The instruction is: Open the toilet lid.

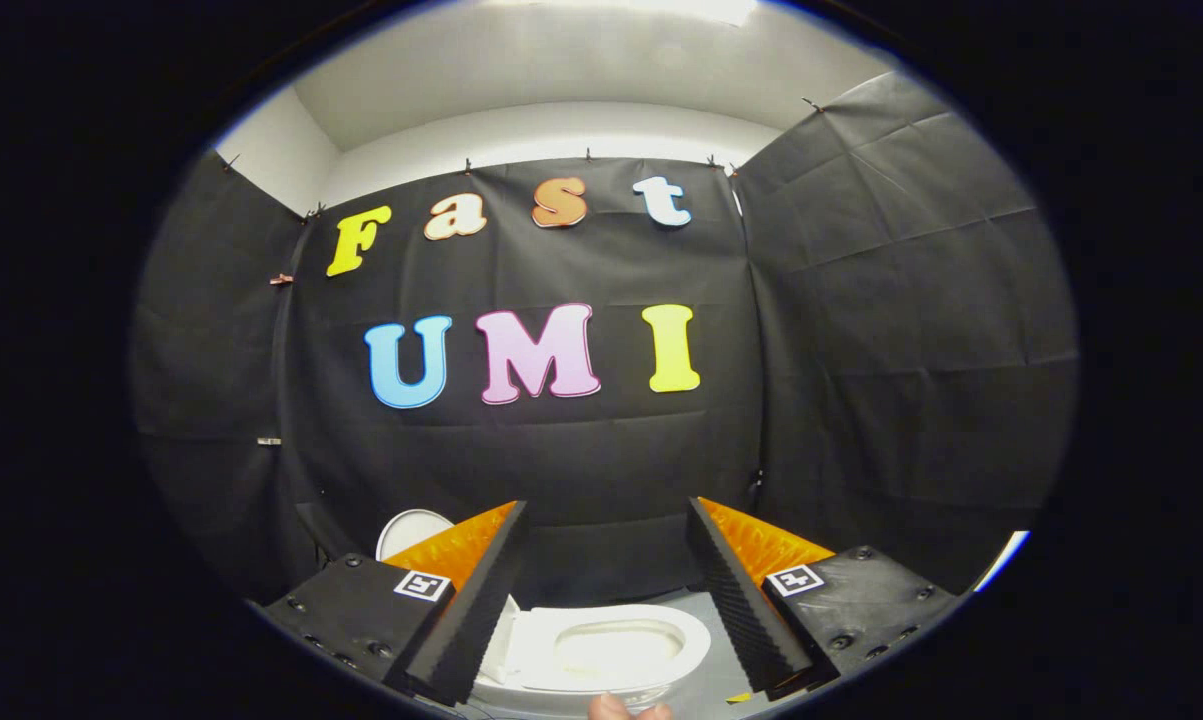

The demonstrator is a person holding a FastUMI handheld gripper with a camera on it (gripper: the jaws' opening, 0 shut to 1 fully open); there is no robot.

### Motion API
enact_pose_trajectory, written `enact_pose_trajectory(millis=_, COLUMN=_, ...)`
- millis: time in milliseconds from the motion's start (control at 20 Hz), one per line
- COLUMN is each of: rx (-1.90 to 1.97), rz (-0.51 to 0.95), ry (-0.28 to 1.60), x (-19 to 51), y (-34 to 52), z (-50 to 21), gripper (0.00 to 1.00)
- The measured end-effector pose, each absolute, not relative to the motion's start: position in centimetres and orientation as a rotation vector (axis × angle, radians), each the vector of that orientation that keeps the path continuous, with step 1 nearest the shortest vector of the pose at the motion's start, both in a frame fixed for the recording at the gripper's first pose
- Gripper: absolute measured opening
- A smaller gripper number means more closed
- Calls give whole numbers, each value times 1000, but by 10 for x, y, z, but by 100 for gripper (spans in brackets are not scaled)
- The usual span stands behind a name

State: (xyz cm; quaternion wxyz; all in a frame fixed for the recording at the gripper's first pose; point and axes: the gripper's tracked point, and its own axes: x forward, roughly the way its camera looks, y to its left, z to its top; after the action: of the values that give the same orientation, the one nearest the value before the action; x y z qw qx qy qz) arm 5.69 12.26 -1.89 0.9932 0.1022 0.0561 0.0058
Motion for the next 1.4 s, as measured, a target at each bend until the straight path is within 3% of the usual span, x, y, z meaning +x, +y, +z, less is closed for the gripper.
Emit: enact_pose_trajectory(millis=1400, rx=201, rz=-25, ry=111, x=43, y=95, z=-9, gripper=99)
